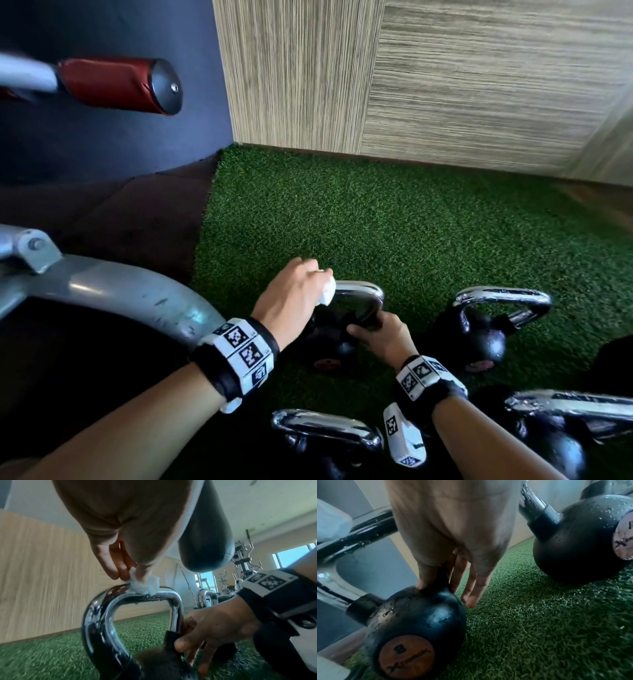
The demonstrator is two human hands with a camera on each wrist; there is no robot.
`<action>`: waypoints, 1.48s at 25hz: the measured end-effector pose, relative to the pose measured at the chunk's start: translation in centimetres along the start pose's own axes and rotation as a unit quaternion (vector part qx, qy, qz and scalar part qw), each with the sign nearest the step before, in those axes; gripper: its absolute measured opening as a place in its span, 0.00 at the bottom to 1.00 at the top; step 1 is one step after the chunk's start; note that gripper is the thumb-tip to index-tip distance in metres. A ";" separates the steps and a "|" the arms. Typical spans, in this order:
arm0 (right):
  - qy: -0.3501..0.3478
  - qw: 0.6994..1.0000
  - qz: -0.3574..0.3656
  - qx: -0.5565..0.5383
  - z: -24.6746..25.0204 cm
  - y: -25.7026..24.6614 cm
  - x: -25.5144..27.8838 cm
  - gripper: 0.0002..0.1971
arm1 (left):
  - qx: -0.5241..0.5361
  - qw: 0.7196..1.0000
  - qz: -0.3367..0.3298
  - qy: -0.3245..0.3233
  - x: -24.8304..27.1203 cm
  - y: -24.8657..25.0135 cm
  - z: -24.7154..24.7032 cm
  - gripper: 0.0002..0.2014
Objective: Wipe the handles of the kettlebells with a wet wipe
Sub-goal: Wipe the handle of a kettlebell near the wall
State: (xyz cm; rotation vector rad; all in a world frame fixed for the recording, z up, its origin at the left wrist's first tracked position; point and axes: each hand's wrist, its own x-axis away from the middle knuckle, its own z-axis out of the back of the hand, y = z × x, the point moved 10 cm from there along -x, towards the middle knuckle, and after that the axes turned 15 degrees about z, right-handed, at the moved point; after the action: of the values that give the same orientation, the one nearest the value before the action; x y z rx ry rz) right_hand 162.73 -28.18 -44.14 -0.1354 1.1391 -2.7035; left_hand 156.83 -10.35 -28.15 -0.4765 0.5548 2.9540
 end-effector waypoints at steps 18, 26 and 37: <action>0.004 1.000 0.006 -0.013 0.1 0.0 -0.1 0.24 | 0.264 0.939 0.219 -0.007 3.2 -14.3 -3.7 0.10; 0.031 0.994 0.022 -0.100 -0.5 0.3 0.2 0.18 | 0.328 0.905 0.236 -0.134 4.4 -12.9 -8.0 0.04; -0.005 0.996 0.084 0.033 1.3 -1.3 5.2 0.13 | 0.155 0.949 0.272 -0.046 -2.1 -11.3 -9.0 0.07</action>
State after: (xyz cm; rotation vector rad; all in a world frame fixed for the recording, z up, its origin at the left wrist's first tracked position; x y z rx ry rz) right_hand 157.69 -29.37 -42.32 -0.0406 1.0089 -2.5858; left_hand 163.12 -3.21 -39.26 -0.1648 1.2993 3.2589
